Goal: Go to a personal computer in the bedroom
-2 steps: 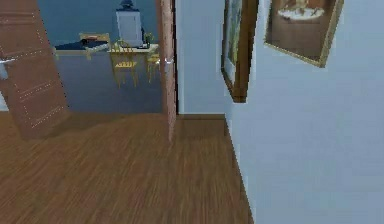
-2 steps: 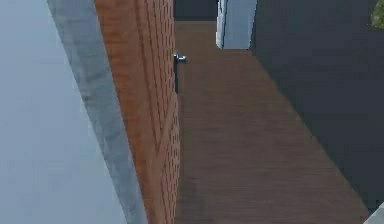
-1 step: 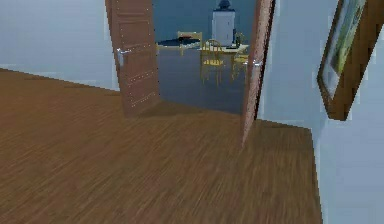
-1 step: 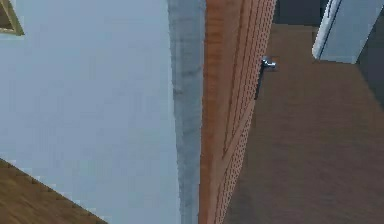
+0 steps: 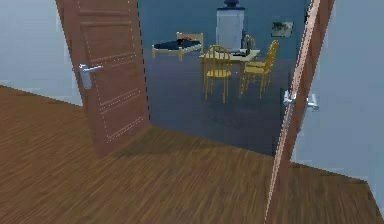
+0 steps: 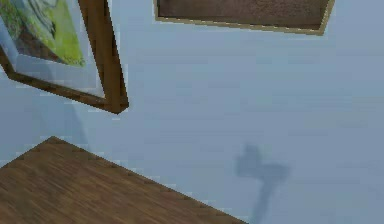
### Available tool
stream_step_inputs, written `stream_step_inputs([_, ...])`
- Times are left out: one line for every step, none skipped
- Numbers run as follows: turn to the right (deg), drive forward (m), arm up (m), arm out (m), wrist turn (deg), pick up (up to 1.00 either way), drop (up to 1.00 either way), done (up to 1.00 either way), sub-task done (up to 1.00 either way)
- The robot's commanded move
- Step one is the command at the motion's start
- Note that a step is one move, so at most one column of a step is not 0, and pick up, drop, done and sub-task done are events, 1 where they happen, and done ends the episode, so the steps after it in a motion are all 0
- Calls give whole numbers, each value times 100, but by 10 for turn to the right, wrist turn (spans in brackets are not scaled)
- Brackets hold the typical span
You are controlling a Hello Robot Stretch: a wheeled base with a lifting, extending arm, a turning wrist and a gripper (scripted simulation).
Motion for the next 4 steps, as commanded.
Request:
stream_step_inputs([-30,0,0,0,0,0,0,0,0])
stream_step_inputs([0,100,0,0,0,0,0,0,0])
stream_step_inputs([270,0,0,0,0,0,0,0,0])
stream_step_inputs([0,100,0,0,0,0,0,0,0])
